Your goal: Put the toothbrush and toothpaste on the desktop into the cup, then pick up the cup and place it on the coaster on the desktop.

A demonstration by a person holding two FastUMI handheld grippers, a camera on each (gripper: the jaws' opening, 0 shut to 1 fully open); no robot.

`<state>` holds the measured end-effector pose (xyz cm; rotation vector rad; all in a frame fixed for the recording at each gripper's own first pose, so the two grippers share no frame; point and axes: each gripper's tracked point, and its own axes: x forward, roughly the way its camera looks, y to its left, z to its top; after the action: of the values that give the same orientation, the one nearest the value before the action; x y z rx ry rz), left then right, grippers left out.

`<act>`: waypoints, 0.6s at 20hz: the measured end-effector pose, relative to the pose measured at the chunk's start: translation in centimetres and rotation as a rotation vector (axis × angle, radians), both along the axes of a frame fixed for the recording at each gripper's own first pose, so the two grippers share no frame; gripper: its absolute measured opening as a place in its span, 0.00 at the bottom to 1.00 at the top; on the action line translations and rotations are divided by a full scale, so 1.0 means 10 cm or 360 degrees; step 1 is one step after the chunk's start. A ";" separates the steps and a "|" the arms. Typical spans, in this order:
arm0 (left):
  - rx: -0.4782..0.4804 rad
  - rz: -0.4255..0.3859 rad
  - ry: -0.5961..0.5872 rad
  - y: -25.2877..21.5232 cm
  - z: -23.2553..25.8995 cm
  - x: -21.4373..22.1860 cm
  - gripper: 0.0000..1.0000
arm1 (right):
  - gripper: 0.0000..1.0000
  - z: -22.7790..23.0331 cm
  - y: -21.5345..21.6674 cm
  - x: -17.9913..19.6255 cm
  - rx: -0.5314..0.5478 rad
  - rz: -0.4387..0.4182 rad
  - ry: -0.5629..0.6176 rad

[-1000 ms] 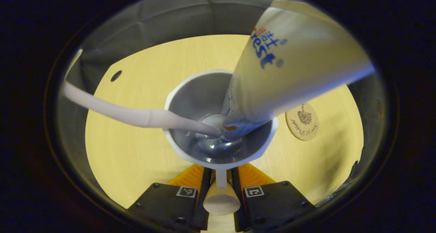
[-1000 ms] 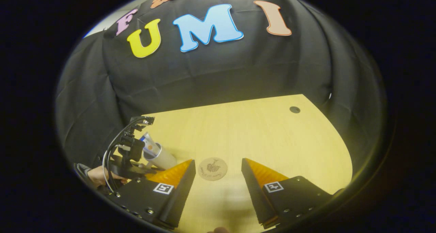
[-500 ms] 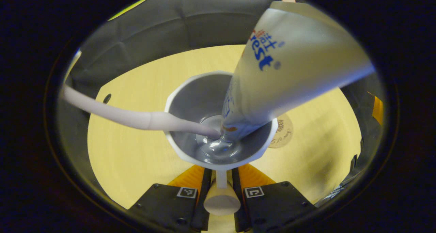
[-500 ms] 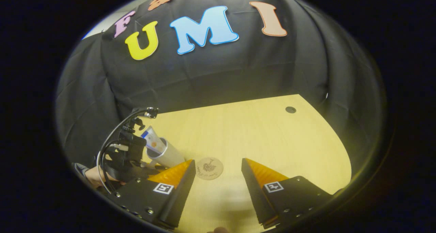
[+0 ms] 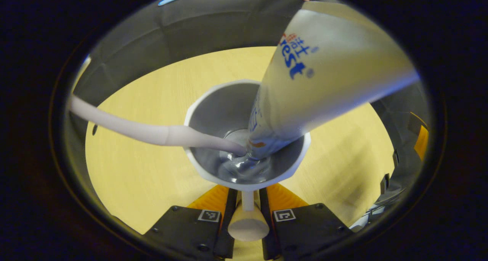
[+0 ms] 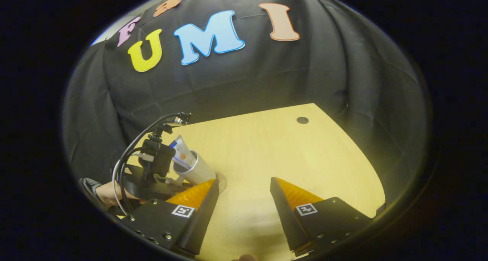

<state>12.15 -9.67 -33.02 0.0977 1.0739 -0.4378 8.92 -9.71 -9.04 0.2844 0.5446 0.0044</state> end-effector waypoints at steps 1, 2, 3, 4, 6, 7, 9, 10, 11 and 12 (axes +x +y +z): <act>0.0010 -0.0003 0.0017 -0.04 -0.02 0.00 0.36 | 0.81 -0.02 -0.06 -0.03 0.0007 -0.0016 0.0005; 0.0020 -0.0002 0.0036 -0.06 -0.05 -0.01 0.36 | 0.81 -0.02 -0.12 -0.05 0.0013 -0.0033 0.0010; 0.0028 0.0003 0.0053 -0.08 -0.09 -0.01 0.36 | 0.81 -0.03 -0.17 -0.07 0.0019 -0.0047 0.0013; 0.0037 0.0008 0.0074 -0.08 -0.11 -0.03 0.36 | 0.81 -0.03 -0.21 -0.08 0.0025 -0.0060 0.0014; 0.0049 0.0028 0.0111 -0.07 -0.15 -0.06 0.36 | 0.81 -0.02 -0.28 -0.07 0.0039 -0.0080 0.0011; 0.0060 0.0038 0.0119 -0.05 -0.18 -0.07 0.36 | 0.81 -0.04 -0.30 -0.08 0.0047 -0.0088 0.0011; 0.0082 0.0036 0.0109 -0.05 -0.18 -0.05 0.36 | 0.81 -0.05 -0.30 -0.08 0.0073 -0.0090 0.0020; 0.0104 0.0033 0.0099 -0.03 -0.19 -0.03 0.36 | 0.81 -0.05 -0.28 -0.07 0.0086 -0.0086 0.0026; 0.0116 0.0030 0.0089 -0.04 -0.21 -0.01 0.37 | 0.81 -0.06 -0.26 -0.08 0.0091 -0.0076 0.0028; 0.0117 0.0030 0.0081 -0.04 -0.21 -0.01 0.42 | 0.81 -0.05 -0.24 -0.07 0.0085 -0.0067 0.0024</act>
<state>12.08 -10.12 -35.12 0.1420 1.1402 -0.3855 8.24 -12.11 -9.54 0.3483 0.5540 -0.0240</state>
